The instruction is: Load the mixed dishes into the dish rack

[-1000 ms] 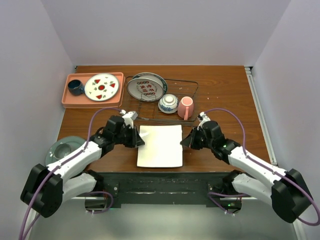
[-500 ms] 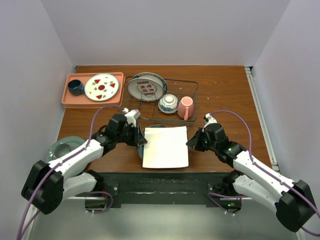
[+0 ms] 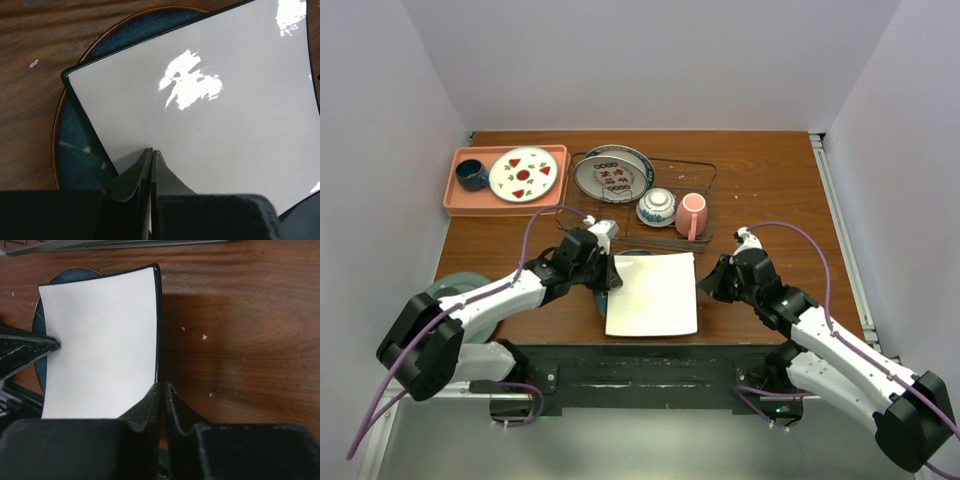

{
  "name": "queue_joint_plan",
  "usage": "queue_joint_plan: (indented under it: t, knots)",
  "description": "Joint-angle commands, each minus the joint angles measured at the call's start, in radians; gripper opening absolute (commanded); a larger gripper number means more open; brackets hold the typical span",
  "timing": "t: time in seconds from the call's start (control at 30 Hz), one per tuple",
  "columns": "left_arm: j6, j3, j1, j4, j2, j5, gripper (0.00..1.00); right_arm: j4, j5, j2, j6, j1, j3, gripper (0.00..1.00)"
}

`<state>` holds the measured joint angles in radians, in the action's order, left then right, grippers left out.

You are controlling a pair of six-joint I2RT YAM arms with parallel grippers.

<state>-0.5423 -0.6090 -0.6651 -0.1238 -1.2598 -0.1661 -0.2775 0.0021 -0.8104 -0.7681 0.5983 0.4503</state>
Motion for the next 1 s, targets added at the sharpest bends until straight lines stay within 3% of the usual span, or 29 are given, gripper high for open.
queue_joint_plan:
  t: [0.0, 0.07, 0.1, 0.17, 0.23, 0.43, 0.63, 0.97]
  knots:
    - [0.001, -0.002, -0.011, -0.02, -0.062, 0.045, 0.02, 0.021, 0.009, -0.007, 0.003, 0.001, 0.027, 0.33]
    - [0.001, 0.002, -0.013, -0.014, -0.073, 0.034, 0.0, 0.035, 0.002, -0.016, 0.003, 0.001, 0.021, 0.43]
    - [-0.001, 0.006, -0.013, -0.007, -0.078, 0.031, 0.0, 0.052, -0.025, -0.021, 0.003, 0.001, 0.018, 0.56]
    - [-0.002, 0.008, -0.013, -0.002, -0.081, 0.028, 0.0, 0.072, -0.053, -0.03, 0.0, 0.001, 0.008, 0.64]
    - [-0.005, 0.014, -0.014, 0.004, -0.084, 0.025, 0.0, 0.107, -0.071, -0.035, -0.008, 0.001, -0.008, 0.69]
    - [-0.004, 0.02, -0.016, 0.024, -0.098, -0.007, 0.0, 0.28, -0.172, -0.078, -0.054, 0.001, -0.1, 0.71]
    - [-0.007, 0.02, -0.019, 0.039, -0.107, -0.023, 0.0, 0.402, -0.232, -0.127, -0.089, 0.001, -0.157, 0.63]
    - [-0.018, 0.032, -0.022, 0.085, -0.119, -0.064, 0.0, 0.338, -0.231, -0.072, -0.114, 0.001, -0.179, 0.27]
